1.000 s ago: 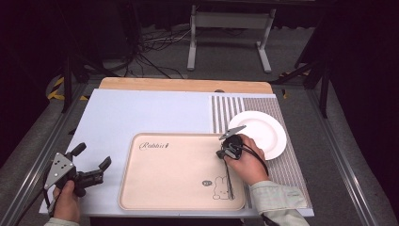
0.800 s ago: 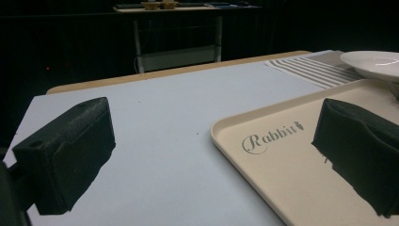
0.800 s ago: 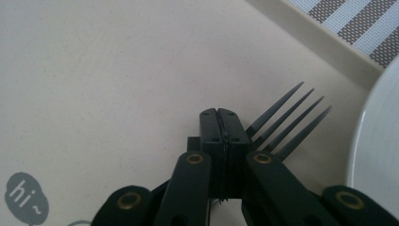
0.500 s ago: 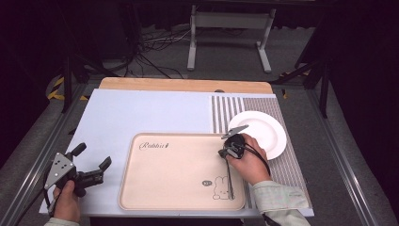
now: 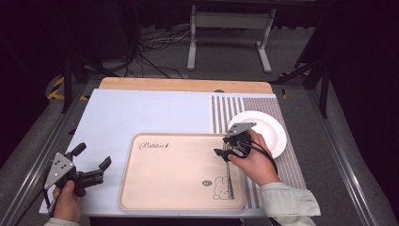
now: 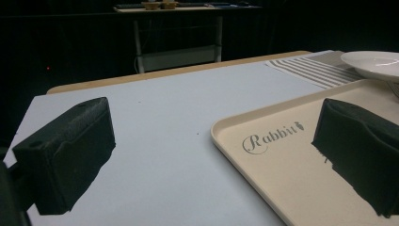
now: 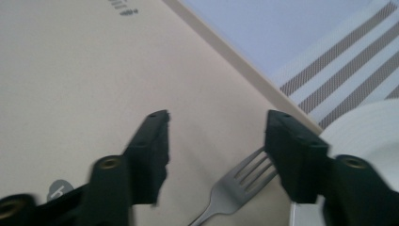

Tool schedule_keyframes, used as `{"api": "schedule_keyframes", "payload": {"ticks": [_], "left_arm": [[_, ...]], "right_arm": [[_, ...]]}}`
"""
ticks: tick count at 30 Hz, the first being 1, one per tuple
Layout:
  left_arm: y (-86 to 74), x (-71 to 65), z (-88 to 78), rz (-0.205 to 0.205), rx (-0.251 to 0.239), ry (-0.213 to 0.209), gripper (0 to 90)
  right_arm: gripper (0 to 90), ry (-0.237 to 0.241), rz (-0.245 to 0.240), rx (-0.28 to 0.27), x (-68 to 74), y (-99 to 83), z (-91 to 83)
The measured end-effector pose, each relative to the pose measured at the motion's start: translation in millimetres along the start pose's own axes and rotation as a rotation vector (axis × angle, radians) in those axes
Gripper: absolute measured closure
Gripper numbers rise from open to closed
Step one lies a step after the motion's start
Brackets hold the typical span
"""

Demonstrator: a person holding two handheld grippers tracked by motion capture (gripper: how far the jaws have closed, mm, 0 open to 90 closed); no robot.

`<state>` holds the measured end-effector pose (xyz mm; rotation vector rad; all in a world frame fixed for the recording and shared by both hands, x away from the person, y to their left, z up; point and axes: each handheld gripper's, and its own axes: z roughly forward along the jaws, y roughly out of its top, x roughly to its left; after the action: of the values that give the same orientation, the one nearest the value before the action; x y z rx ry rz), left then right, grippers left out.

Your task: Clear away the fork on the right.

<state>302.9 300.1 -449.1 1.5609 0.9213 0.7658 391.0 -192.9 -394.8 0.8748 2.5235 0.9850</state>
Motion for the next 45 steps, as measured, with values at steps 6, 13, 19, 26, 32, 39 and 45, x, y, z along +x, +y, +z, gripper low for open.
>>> {"api": "schedule_keyframes", "payload": {"ticks": [6,13,19,26,32,39,45], "left_arm": [[0.4,-0.8,0.4,0.000,-0.005,-0.001,0.3],[0.5,-0.9,0.2,-0.001,-0.004,-0.001,0.3],[0.6,-0.7,0.2,-0.003,-0.005,0.000,0.3],[0.5,-1.7,1.1,-0.004,-0.002,-0.002,0.3],[0.5,-1.7,1.9,-0.002,0.001,-0.002,0.3],[1.0,-2.3,1.8,-0.002,0.002,-0.006,0.3],[1.6,-1.7,1.0,-0.009,-0.009,-0.006,0.3]], "right_arm": [[15.8,0.007,-0.040,-0.085,5.5,3.6,-15.1],[12.8,-0.007,-0.052,-0.151,4.9,2.0,-33.9],[11.8,-0.012,-0.055,-0.233,1.6,-10.9,-51.4],[11.8,-0.045,-0.013,-0.347,-3.4,-37.5,-68.0],[10.7,-0.059,0.047,-0.493,-11.2,-74.3,-77.9],[9.1,-0.067,0.067,-0.561,-19.4,-103.7,-80.6],[6.9,-0.084,0.082,-0.577,-29.5,-134.0,-76.0]]}}
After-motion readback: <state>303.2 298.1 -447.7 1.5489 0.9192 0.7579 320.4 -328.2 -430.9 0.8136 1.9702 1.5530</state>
